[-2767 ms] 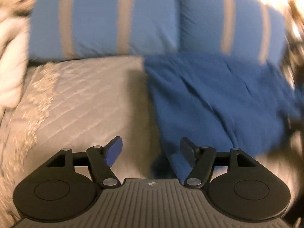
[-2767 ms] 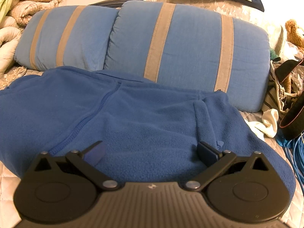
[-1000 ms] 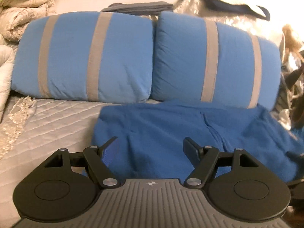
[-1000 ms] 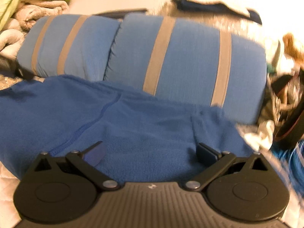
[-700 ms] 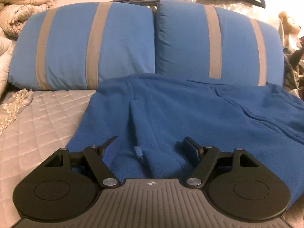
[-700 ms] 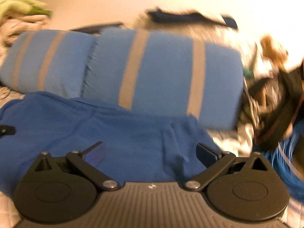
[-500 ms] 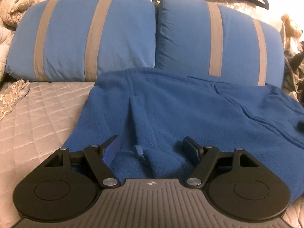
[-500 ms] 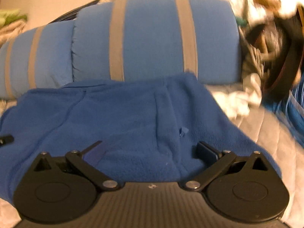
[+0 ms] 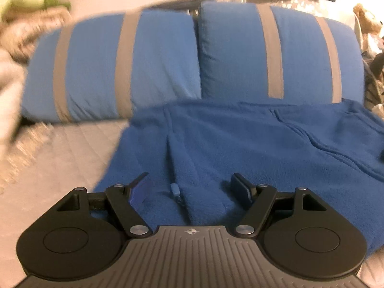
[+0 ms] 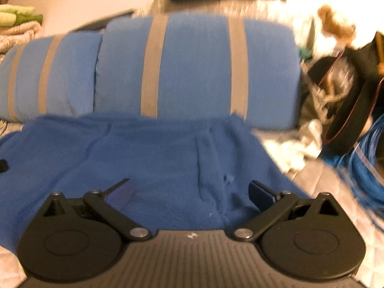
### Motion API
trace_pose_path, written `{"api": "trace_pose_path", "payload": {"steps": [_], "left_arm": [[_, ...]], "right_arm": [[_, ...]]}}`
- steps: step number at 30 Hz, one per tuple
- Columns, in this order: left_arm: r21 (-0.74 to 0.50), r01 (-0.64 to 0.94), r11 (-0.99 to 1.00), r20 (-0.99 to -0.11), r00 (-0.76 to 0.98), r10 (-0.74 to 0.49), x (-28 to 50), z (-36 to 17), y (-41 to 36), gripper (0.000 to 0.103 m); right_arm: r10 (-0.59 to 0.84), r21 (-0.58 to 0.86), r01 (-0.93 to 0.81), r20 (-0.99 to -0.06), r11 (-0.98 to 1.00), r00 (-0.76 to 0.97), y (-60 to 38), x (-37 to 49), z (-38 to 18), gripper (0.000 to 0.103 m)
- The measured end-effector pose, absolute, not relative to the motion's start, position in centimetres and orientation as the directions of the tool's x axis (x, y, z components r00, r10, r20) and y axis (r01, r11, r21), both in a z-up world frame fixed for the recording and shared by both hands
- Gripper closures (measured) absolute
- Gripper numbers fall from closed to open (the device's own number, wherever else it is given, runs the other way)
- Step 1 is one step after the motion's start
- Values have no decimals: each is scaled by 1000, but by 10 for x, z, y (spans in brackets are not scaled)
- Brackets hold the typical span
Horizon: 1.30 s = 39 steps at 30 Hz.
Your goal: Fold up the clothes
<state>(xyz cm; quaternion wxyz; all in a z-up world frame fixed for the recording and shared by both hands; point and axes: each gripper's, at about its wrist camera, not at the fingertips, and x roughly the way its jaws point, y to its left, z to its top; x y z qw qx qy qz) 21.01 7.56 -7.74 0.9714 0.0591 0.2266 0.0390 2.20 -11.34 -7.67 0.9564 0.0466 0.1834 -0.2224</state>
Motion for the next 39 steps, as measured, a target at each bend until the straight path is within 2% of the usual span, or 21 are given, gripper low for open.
{"api": "trace_pose_path", "payload": {"steps": [4, 8, 12, 16, 18, 21, 24, 27, 31, 35, 39], "left_arm": [[57, -55, 997, -381, 922, 73, 184, -62, 59, 30], [32, -54, 998, -373, 926, 62, 166, -55, 39, 30], [100, -14, 995, -387, 921, 52, 161, -65, 22, 30], [197, 9, 980, -425, 902, 77, 168, -83, 11, 29], [208, 16, 978, -454, 887, 82, 172, -93, 9, 29], [252, 7, 968, -445, 889, 110, 173, -97, 2, 29], [272, 11, 962, -457, 882, 119, 175, -89, -1, 29], [276, 71, 959, -492, 867, 77, 183, -62, 7, 29], [175, 5, 985, -435, 898, 73, 195, -19, 54, 25], [-45, -94, 995, -544, 837, 54, 240, -3, 114, 25], [-219, -120, 968, -633, 772, -48, 280, -15, 171, 25]], "right_arm": [[-364, 16, 386, -303, 922, 881, -85, 7, -65, 1], [-305, -28, 311, -296, 950, 905, -58, -1, -65, 1], [-298, -98, 282, -360, 954, 884, -47, 8, -76, 1], [-269, -65, 269, -445, 961, 854, -54, 20, -83, 1], [-262, -68, 260, -462, 963, 848, -55, 23, -83, 1], [-248, -83, 238, -471, 968, 846, -57, 25, -80, 1], [-216, -112, 184, -518, 976, 828, -67, 35, -64, 1], [-230, -21, 259, -531, 966, 816, -110, 38, -42, 1], [-183, 195, 347, -566, 918, 804, -186, 41, -28, 1], [-102, 419, 434, -614, 798, 782, -258, 42, -38, 1], [-14, 486, 447, -666, 751, 746, -304, 48, -57, 1]]}}
